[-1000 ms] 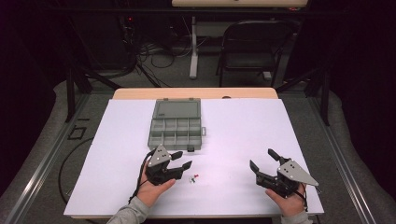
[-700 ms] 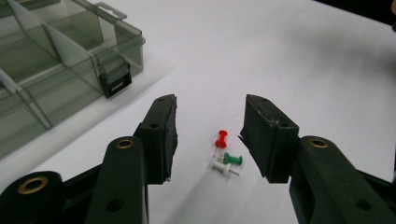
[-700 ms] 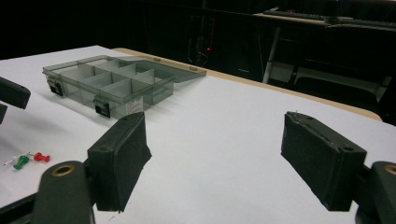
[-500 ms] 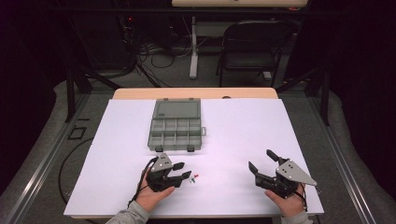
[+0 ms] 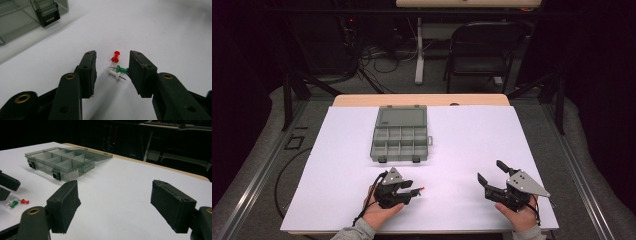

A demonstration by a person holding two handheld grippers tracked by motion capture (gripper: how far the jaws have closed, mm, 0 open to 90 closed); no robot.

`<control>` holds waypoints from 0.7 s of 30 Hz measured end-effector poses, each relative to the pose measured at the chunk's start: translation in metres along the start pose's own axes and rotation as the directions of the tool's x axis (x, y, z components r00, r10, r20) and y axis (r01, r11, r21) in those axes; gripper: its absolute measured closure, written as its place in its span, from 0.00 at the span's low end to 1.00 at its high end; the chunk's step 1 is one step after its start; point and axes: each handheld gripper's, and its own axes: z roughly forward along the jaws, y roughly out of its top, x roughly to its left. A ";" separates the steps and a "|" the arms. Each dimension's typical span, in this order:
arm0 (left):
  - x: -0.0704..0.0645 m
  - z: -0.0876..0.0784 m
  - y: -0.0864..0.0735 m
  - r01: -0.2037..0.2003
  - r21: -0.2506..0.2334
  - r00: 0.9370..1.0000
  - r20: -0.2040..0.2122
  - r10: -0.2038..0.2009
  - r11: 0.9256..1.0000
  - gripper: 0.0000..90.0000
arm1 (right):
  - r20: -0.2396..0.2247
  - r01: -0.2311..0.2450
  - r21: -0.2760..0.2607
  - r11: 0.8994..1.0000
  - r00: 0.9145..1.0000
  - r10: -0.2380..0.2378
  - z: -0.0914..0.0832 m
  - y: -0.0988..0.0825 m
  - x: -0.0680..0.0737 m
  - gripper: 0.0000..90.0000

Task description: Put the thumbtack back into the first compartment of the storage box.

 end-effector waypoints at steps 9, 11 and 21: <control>-0.006 0.007 -0.002 -0.008 0.032 1.000 -0.013 0.008 0.999 0.71 | -0.003 -0.007 0.004 1.000 1.000 0.007 0.000 0.000 0.000 0.24; -0.005 0.008 -0.003 -0.005 0.039 1.000 -0.017 0.005 0.999 0.72 | -0.001 -0.008 0.002 1.000 1.000 0.008 0.000 0.000 -0.001 0.24; 0.001 0.006 -0.004 0.018 0.044 1.000 -0.027 -0.017 0.999 0.91 | 0.004 -0.010 0.000 1.000 1.000 0.010 -0.003 -0.001 -0.003 0.24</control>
